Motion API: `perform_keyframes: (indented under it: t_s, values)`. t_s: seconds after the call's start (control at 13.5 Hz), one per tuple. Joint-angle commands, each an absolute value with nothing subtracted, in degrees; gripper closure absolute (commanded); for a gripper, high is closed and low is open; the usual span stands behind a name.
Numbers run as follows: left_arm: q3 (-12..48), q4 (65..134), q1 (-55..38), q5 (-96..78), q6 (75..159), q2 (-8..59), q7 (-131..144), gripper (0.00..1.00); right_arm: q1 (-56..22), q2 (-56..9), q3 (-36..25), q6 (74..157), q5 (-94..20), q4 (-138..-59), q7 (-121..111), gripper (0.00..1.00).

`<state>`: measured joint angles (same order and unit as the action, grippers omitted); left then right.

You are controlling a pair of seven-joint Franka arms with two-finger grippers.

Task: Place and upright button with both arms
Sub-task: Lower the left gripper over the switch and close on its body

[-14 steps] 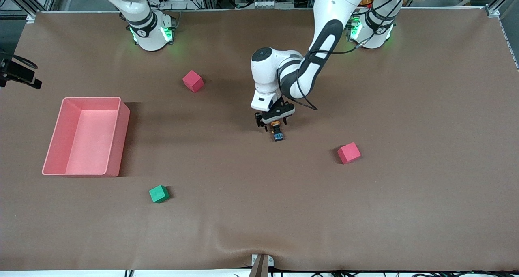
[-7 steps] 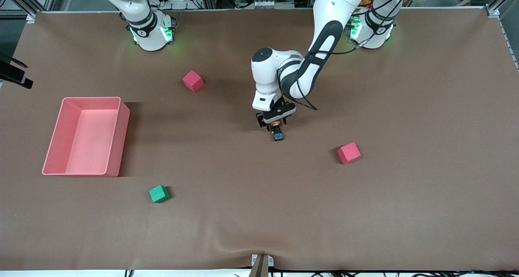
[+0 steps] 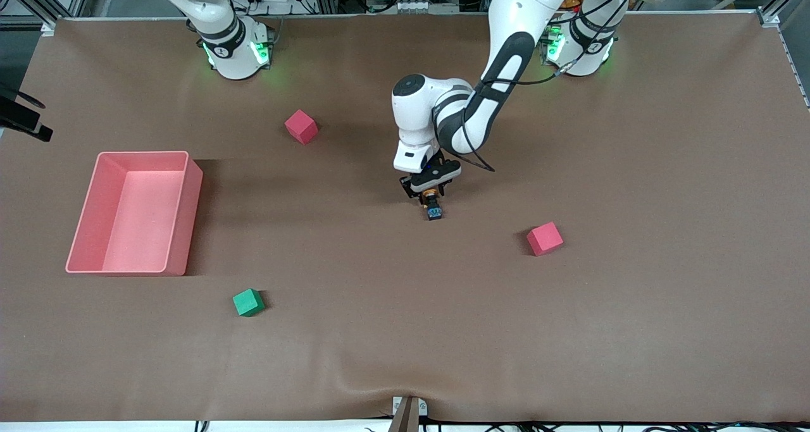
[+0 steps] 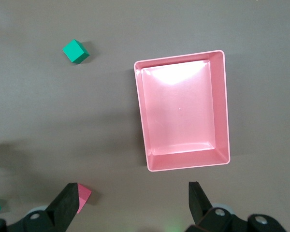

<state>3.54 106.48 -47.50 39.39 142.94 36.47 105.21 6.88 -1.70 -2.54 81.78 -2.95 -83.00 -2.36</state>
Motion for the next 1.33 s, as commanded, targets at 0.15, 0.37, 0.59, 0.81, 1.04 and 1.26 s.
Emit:
perform_keyframes:
  t_s: [0.15,0.37,0.59,0.81,1.04,1.26]
  values:
    - [3.2,106.5,-48.5,41.3,143.6,36.8,107.8,0.36,7.0,-1.8,-1.8,81.7,-3.3,-82.5,-2.5,0.00]
    - [3.2,106.7,-48.7,41.3,143.4,36.8,107.8,0.41,6.1,-1.8,-1.9,81.7,-2.9,-82.6,-2.5,0.00]
    - [3.1,106.7,-48.6,41.3,143.3,37.3,107.7,0.58,5.9,-1.8,-1.9,81.7,-2.7,-82.6,-2.5,0.00]
    - [3.2,106.7,-48.5,41.3,143.3,37.3,107.6,0.73,6.2,-1.8,-2.0,81.6,-2.6,-82.5,-2.5,0.00]
    - [3.2,106.0,-48.2,41.2,143.3,36.7,107.3,0.80,5.9,-1.8,-2.0,81.8,-2.9,-82.6,-2.3,0.00]
    - [3.2,103.8,-47.8,40.7,140.5,35.8,106.4,0.84,5.7,-2.4,-1.9,81.9,-3.4,-82.6,-2.4,0.00]
